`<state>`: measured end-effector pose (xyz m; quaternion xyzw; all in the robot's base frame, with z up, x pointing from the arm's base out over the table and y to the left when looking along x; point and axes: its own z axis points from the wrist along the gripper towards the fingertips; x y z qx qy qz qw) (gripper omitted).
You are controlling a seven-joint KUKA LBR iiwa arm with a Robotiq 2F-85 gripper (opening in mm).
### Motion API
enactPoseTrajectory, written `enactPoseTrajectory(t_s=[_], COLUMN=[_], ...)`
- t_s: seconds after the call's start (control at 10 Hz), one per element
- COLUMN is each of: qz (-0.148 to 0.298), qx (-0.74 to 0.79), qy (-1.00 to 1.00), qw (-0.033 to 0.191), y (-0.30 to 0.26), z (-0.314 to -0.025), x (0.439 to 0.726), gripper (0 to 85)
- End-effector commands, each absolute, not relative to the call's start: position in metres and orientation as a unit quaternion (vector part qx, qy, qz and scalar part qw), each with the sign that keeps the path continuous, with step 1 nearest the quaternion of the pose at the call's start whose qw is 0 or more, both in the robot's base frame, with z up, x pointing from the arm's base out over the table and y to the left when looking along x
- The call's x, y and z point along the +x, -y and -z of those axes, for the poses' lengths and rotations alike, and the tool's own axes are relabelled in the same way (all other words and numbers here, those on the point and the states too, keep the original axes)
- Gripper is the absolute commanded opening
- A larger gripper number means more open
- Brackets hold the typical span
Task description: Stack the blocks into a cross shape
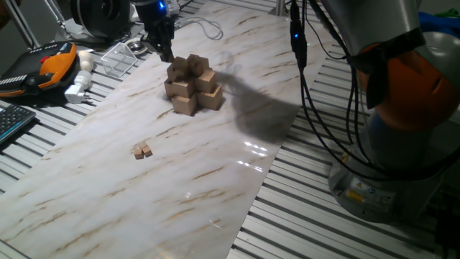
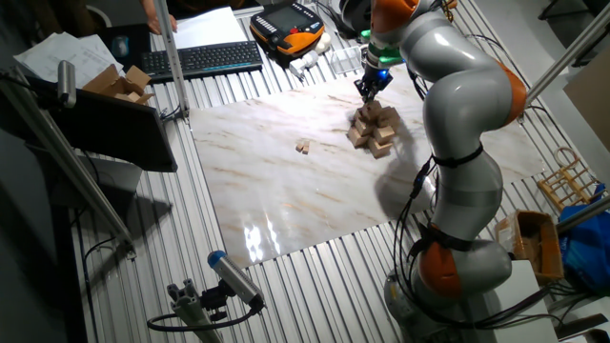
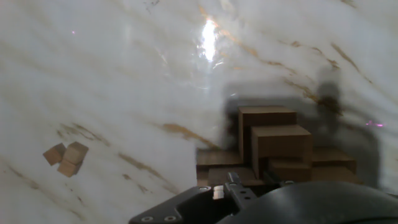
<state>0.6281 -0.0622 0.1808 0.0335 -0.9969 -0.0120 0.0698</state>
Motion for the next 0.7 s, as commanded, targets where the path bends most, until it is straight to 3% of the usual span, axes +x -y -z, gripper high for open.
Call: enactPoseTrajectory(t_s=[0.0, 0.3, 0.6], qz=[0.024, 0.023, 0.0], qx=[0.042, 0.045, 0.025], qy=[0.996, 0.996, 0.999], qw=[0.072, 0.067, 0.047], y=[0.074, 0.095, 0.085], z=[-0.181, -0.188, -0.187], x=[0.626, 0.616, 0.61], gripper=[0.0, 0.0, 0.0])
